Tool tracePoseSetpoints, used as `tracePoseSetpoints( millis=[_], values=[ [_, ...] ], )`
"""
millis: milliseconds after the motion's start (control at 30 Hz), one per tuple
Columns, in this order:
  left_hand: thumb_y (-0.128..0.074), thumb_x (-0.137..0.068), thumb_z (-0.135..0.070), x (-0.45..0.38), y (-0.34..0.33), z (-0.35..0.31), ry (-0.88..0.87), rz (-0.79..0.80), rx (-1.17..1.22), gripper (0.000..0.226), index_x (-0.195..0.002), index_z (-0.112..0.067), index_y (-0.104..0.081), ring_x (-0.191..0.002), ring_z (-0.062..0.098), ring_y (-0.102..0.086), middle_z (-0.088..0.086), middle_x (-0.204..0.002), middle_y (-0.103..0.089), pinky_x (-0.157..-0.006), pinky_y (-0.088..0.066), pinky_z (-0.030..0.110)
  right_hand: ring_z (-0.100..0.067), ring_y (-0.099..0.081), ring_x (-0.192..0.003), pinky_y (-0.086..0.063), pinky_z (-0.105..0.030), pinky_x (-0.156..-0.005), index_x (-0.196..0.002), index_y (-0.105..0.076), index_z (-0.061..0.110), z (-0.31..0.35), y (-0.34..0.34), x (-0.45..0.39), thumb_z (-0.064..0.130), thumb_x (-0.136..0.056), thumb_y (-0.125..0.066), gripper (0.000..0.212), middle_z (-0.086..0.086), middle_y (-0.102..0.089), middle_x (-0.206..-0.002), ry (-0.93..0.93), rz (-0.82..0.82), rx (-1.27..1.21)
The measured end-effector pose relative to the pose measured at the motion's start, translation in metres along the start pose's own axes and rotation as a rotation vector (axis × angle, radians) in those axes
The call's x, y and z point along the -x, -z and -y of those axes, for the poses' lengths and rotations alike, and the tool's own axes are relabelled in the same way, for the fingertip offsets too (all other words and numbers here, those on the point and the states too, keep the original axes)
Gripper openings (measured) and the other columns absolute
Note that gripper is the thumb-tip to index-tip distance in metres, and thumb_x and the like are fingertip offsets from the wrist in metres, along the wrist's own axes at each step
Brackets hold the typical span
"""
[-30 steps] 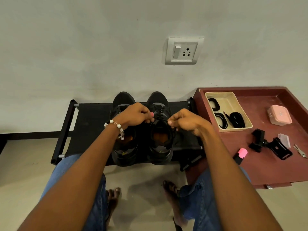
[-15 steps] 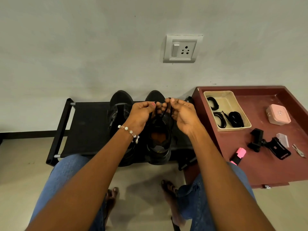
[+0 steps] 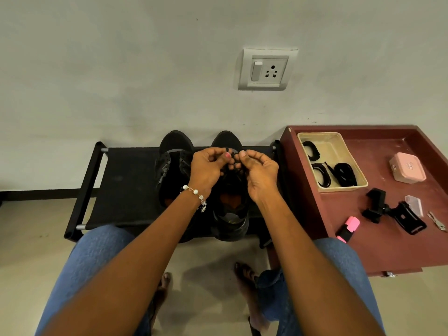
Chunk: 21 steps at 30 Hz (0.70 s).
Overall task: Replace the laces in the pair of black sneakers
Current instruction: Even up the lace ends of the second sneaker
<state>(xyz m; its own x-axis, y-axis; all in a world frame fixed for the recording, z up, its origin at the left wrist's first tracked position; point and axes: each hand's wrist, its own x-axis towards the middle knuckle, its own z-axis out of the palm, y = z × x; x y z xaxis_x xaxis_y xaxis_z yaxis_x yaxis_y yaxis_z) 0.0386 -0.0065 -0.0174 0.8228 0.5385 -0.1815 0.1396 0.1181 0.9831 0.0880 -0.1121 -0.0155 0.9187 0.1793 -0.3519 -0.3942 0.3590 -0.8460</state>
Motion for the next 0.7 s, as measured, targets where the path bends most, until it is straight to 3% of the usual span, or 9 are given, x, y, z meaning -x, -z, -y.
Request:
tracePoseSetpoints(
  millis=[100,167,267,400,467,600,700],
  values=[
    [-0.072,-0.085,-0.012,0.001,-0.002,-0.001,0.023,-0.033,0.017,0.019,-0.098,-0.007,-0.059,-0.065,0.009,-0.067,0.008,-0.083,-0.072,-0.055,-0.049,0.017,-0.018,-0.063,-0.057,-0.052,-0.024,-0.053,-0.101,-0.058,-0.003,-0.002,-0.003,0.001,-0.004,-0.085,-0.069,0.020,-0.014,-0.071,-0.075,-0.024,-0.057,-0.091],
    [-0.074,-0.083,-0.013,0.001,-0.002,0.000,0.044,-0.035,0.032,0.025,-0.099,-0.008,-0.055,-0.066,0.009,-0.067,0.008,-0.084,-0.072,-0.056,-0.050,0.018,-0.015,-0.061,-0.055,-0.052,-0.023,-0.052,-0.097,-0.062,-0.007,-0.002,-0.005,0.002,-0.002,-0.086,-0.068,0.013,-0.012,-0.070,-0.072,-0.031,-0.056,-0.076],
    [-0.073,-0.083,-0.011,0.002,-0.001,0.000,0.019,0.011,0.036,0.013,-0.093,-0.004,-0.067,-0.065,0.008,-0.067,0.005,-0.077,-0.073,-0.060,-0.052,0.019,-0.014,-0.058,-0.053,-0.052,-0.023,-0.052,-0.083,-0.067,-0.002,-0.002,-0.006,0.003,-0.001,-0.086,-0.068,0.003,-0.010,-0.068,-0.068,-0.023,-0.035,-0.048],
    [-0.071,-0.083,-0.010,0.001,-0.001,0.001,0.014,0.071,0.073,0.003,-0.083,-0.012,-0.073,-0.068,0.011,-0.066,0.005,-0.075,-0.073,-0.065,-0.052,0.020,-0.013,-0.056,-0.056,-0.053,-0.022,-0.054,-0.083,-0.070,0.003,-0.003,-0.006,0.000,-0.006,-0.089,-0.063,0.013,-0.008,-0.068,-0.068,-0.014,-0.018,0.028],
    [-0.072,-0.082,-0.011,0.000,-0.001,0.001,0.039,0.077,0.076,0.005,-0.087,-0.010,-0.073,-0.070,0.013,-0.067,0.007,-0.078,-0.073,-0.066,-0.052,0.022,-0.014,-0.057,-0.060,-0.054,-0.022,-0.057,-0.086,-0.072,0.002,-0.003,-0.004,-0.001,-0.006,-0.090,-0.060,0.015,-0.010,-0.069,-0.073,-0.006,0.047,0.072],
    [-0.077,-0.077,-0.008,-0.003,0.002,0.000,0.120,0.042,0.154,0.030,-0.103,-0.007,-0.061,-0.069,0.019,-0.067,0.013,-0.077,-0.070,-0.069,-0.053,0.029,-0.018,-0.057,-0.067,-0.054,-0.022,-0.062,-0.095,-0.072,0.000,0.000,0.001,-0.005,-0.007,-0.092,-0.055,0.019,-0.016,-0.070,-0.087,0.034,0.228,0.214],
    [-0.077,-0.077,-0.008,-0.004,0.002,0.002,0.116,0.048,0.154,0.029,-0.104,-0.006,-0.067,-0.077,0.026,-0.067,0.018,-0.084,-0.071,-0.084,-0.054,0.042,-0.014,-0.058,-0.065,-0.052,-0.021,-0.063,-0.099,-0.071,-0.004,0.002,0.003,-0.008,-0.008,-0.093,-0.053,0.019,-0.019,-0.069,-0.089,0.047,0.276,0.305]
  ],
)
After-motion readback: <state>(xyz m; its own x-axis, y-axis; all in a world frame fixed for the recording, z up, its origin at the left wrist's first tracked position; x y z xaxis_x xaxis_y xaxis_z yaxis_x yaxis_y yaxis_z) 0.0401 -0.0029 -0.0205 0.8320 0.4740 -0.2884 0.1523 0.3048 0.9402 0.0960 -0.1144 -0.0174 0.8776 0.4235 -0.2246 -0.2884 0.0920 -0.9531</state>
